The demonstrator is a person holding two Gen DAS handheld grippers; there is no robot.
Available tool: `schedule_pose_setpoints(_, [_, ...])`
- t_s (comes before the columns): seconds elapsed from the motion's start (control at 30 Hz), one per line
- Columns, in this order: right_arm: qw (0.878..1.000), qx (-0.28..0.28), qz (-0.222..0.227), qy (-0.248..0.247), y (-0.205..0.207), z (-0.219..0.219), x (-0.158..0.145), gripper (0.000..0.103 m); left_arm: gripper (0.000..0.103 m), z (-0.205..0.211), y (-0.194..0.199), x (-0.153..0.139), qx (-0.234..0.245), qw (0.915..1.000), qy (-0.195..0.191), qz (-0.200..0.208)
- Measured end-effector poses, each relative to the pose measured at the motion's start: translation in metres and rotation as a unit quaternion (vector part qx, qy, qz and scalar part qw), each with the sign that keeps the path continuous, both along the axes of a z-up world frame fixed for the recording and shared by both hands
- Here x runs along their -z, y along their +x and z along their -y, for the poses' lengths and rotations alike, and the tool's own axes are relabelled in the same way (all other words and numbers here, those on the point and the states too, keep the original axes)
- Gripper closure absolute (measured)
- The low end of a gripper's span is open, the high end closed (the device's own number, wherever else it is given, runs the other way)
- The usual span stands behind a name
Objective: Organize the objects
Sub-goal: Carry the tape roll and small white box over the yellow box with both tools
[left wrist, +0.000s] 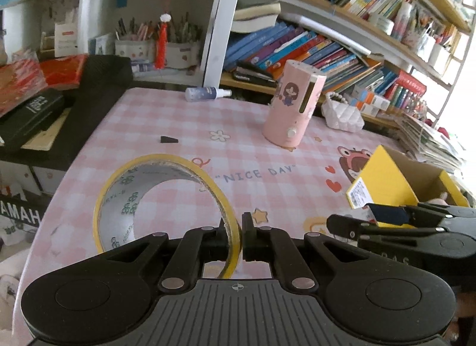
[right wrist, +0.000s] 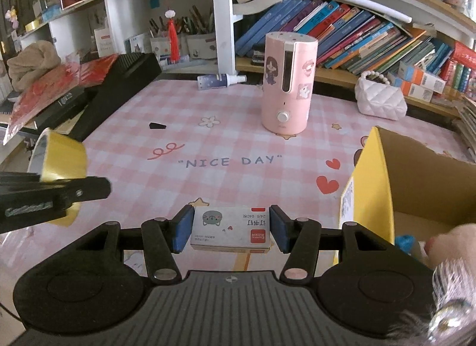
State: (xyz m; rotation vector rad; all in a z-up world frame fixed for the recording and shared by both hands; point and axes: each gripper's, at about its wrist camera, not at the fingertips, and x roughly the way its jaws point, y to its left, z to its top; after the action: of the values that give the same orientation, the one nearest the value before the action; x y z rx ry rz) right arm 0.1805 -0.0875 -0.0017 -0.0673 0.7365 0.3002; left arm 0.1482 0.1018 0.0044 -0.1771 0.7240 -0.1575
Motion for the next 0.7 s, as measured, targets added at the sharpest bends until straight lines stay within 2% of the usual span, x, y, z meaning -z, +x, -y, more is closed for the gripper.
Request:
schedule_pose_setpoints(0.43, [1.0, 0.017, 0.003, 0.003, -0.08, -0.012, -0.006, 0.051, 0.098, -0.018, -0.087, -0.004, 0.002, 0.9999, -0.009, 0.004])
schedule_pose_setpoints(0.7, [1.0, 0.022, 0.005, 0.002, -0.128, -0.019, -0.006, 0.051, 0.098, -0.017, -0.131, -0.004, 0.023, 0.9997, -0.011, 0.002])
